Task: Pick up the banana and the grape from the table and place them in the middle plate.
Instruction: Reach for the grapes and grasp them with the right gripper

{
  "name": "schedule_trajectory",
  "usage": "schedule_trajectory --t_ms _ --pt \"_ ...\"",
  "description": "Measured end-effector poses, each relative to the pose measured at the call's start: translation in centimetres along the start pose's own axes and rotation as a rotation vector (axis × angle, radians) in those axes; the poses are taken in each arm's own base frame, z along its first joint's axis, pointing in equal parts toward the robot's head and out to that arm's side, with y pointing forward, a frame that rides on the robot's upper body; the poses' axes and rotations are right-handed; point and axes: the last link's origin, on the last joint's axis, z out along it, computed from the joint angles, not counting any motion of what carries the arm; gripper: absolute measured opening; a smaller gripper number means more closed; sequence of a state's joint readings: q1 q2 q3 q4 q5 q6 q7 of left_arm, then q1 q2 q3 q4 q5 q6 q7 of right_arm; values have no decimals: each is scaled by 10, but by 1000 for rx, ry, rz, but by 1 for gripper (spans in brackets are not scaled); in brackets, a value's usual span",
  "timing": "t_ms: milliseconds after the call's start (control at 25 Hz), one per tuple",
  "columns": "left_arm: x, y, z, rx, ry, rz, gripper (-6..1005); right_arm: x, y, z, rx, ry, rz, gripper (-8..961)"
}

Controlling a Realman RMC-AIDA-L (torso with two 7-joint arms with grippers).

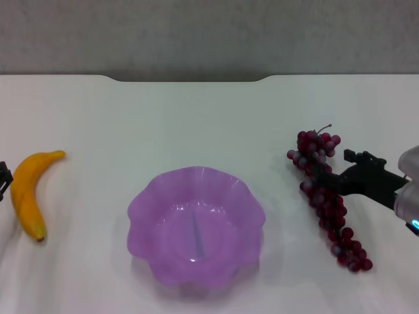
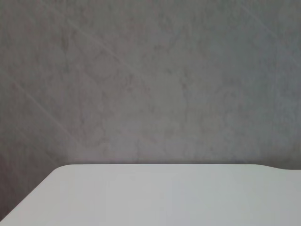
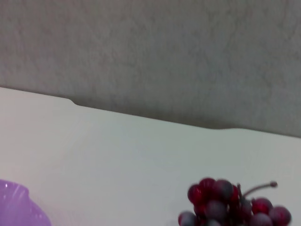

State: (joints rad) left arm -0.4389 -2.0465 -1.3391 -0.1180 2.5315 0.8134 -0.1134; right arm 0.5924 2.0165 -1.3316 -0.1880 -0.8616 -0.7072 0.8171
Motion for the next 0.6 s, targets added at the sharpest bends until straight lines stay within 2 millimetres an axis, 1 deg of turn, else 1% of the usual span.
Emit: schedule_trajectory --t_ms 40,80,120,280,440,600 --pt "0 0 0 -1 0 0 886 6 -1 -4 6 10 11 892" --pt "1 1 0 -1 1 0 886 6 -1 -4 6 10 11 892" --pt "1 1 1 -3 1 1 885 13 -1 -7 9 25 24 892" --pt "0 1 0 -4 0 3 885 28 1 -13 10 64 43 892" --pt "-1 1 0 -6 -3 4 885 35 2 -16 3 85 50 891" --pt "-1 4 -1 -20 -5 13 885 43 10 -17 -39 131 42 891"
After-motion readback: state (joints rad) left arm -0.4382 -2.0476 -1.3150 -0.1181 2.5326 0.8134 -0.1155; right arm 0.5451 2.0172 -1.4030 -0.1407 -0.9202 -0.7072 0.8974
